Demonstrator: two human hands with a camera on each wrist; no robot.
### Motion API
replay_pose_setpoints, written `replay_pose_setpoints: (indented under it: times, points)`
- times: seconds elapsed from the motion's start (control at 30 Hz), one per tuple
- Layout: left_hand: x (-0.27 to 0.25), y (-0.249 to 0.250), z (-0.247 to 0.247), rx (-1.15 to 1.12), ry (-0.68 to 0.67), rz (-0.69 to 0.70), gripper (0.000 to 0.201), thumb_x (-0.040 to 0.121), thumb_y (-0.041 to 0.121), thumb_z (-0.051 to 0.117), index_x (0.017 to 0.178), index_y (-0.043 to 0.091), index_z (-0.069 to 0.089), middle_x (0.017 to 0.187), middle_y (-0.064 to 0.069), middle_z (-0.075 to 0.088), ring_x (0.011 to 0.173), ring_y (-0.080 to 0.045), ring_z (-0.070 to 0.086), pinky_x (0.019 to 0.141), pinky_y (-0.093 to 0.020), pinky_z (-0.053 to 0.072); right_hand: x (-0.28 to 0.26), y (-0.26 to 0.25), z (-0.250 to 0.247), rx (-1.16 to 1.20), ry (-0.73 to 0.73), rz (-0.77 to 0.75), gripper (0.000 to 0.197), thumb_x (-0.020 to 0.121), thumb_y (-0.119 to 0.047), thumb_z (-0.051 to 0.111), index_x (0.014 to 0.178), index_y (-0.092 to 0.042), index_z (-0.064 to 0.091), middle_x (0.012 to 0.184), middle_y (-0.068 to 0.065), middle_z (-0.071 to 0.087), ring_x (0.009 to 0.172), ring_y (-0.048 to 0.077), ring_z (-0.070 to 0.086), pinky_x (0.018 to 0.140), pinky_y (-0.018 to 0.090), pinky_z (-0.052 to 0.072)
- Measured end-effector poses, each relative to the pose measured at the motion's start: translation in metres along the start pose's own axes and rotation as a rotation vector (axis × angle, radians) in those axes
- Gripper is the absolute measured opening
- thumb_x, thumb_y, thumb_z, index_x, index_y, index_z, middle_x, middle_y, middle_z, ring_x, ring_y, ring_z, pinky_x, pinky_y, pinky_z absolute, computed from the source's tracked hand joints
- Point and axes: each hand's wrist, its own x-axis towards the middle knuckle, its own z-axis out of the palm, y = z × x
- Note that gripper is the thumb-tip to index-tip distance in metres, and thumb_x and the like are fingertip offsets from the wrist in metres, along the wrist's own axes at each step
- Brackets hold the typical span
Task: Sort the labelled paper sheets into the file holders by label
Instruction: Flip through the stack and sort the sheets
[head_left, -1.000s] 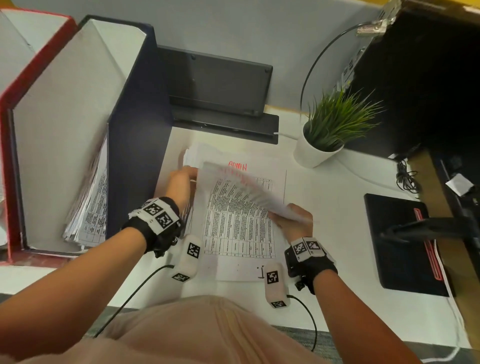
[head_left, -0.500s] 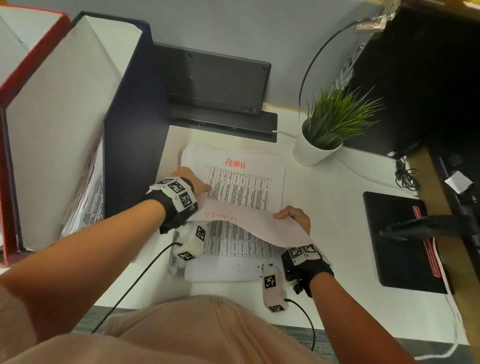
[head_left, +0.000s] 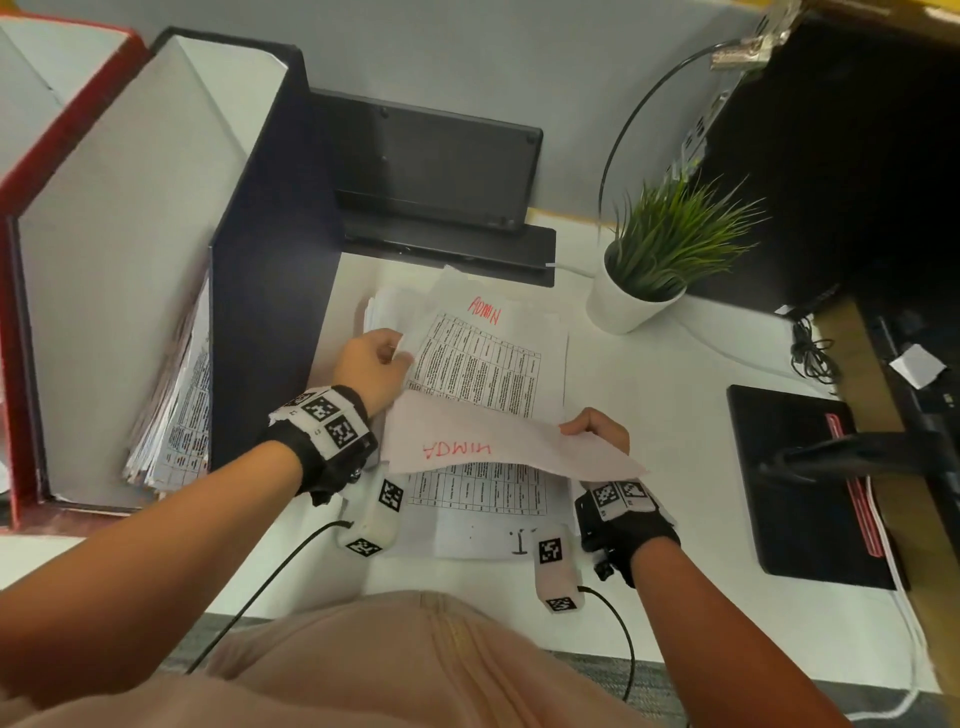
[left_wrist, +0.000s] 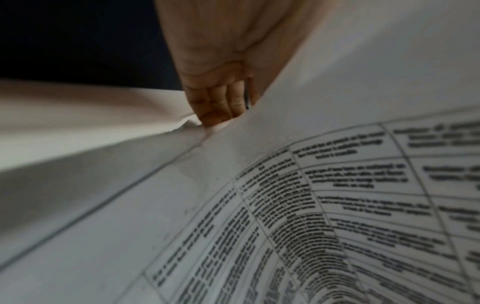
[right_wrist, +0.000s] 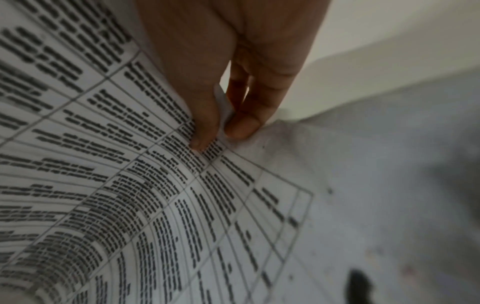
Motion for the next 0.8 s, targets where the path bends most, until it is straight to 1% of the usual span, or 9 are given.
replay_pose_setpoints:
  times: [0.07, 0.17, 0.27, 0.33, 0.4, 0.5, 0.6, 0.67, 0.8]
  points:
    - [-0.004, -0.003, 0.0, -0.222, -0.013, -0.011, 0.015, 0.093, 0.005, 0.049, 0.1, 0.009, 0.061, 0.096, -0.001, 0.065, 0.081, -0.013, 0.062, 0.06, -0.017, 0.047, 0.002, 0.002, -0.001, -0.16, -0.035, -0.18, 0.044, 0.073, 0.022, 0.044, 0.044, -0.01, 0.044, 0.056, 0.006, 0.045, 0.052, 0.015, 0.037, 0.04, 0.011, 0.034]
    - [-0.007, -0.007, -0.003, -0.41, -0.041, -0.042, 0.017, 0.092, 0.006, 0.049, 0.086, 0.016, 0.061, 0.091, 0.0, 0.066, 0.078, -0.011, 0.063, 0.061, -0.02, 0.05, -0.001, -0.001, 0.001, -0.359, -0.057, -0.3, 0.035, 0.071, 0.021, 0.061, 0.06, -0.008, 0.043, 0.064, 0.005, 0.048, 0.054, 0.012, 0.046, 0.042, 0.007, 0.037]
    - [-0.009, -0.009, -0.005, -0.483, -0.086, -0.057, 0.024, 0.091, 0.003, 0.048, 0.08, 0.019, 0.062, 0.088, -0.002, 0.064, 0.08, -0.016, 0.059, 0.069, -0.028, 0.048, -0.003, -0.002, 0.004, -0.303, -0.097, -0.309, 0.034, 0.068, 0.007, 0.076, 0.094, 0.007, 0.054, 0.077, 0.015, 0.062, 0.056, 0.011, 0.061, 0.047, 0.017, 0.051]
    - [-0.011, -0.009, -0.005, -0.465, -0.098, -0.074, 0.032, 0.09, -0.001, 0.044, 0.069, 0.017, 0.059, 0.075, 0.0, 0.061, 0.068, -0.013, 0.055, 0.058, -0.023, 0.043, -0.004, 0.0, 0.004, -0.261, -0.108, -0.288, 0.042, 0.068, 0.004, 0.077, 0.105, 0.005, 0.057, 0.09, 0.016, 0.067, 0.072, 0.021, 0.065, 0.057, 0.029, 0.057]
    - [-0.012, -0.007, -0.006, -0.447, -0.122, -0.119, 0.032, 0.088, -0.002, 0.041, 0.065, 0.013, 0.059, 0.068, 0.0, 0.061, 0.061, -0.013, 0.053, 0.051, -0.02, 0.04, -0.005, 0.001, 0.004, -0.292, -0.107, -0.275, 0.03, 0.07, 0.001, 0.077, 0.096, 0.005, 0.062, 0.081, 0.014, 0.067, 0.067, 0.025, 0.061, 0.057, 0.029, 0.054]
    - [-0.008, -0.001, -0.01, -0.405, -0.106, -0.206, 0.022, 0.088, 0.002, 0.039, 0.083, 0.003, 0.06, 0.082, -0.009, 0.058, 0.07, -0.022, 0.051, 0.06, -0.028, 0.042, -0.001, 0.004, 0.002, -0.347, -0.106, -0.236, 0.011, 0.073, -0.002, 0.076, 0.076, 0.0, 0.065, 0.064, 0.005, 0.063, 0.052, 0.015, 0.058, 0.047, 0.017, 0.048]
    - [0.002, 0.002, -0.014, -0.465, -0.04, -0.303, 0.028, 0.088, 0.015, 0.039, 0.072, 0.003, 0.059, 0.084, -0.012, 0.063, 0.068, -0.023, 0.055, 0.063, -0.03, 0.045, 0.003, 0.005, 0.001, -0.219, -0.119, -0.177, 0.037, 0.076, 0.013, 0.058, 0.049, -0.013, 0.058, 0.05, -0.004, 0.051, 0.048, 0.011, 0.047, 0.042, 0.011, 0.04]
    - [0.013, -0.003, -0.016, -0.302, 0.023, -0.337, 0.034, 0.086, 0.027, 0.045, 0.077, 0.003, 0.067, 0.086, -0.013, 0.069, 0.067, -0.024, 0.058, 0.065, -0.031, 0.049, 0.004, 0.005, 0.001, 0.002, -0.115, -0.017, 0.047, 0.069, 0.012, 0.048, 0.033, -0.016, 0.05, 0.042, -0.004, 0.043, 0.043, 0.013, 0.042, 0.041, 0.014, 0.038]
    - [0.025, -0.013, -0.018, 0.176, -0.055, -0.377, 0.042, 0.074, 0.03, 0.074, 0.099, -0.002, 0.065, 0.098, -0.016, 0.069, 0.09, -0.031, 0.067, 0.08, -0.039, 0.056, 0.005, 0.007, 0.0, 0.066, -0.148, 0.092, 0.043, 0.066, 0.008, 0.047, 0.03, -0.014, 0.048, 0.042, 0.001, 0.045, 0.042, 0.018, 0.047, 0.045, 0.02, 0.042]
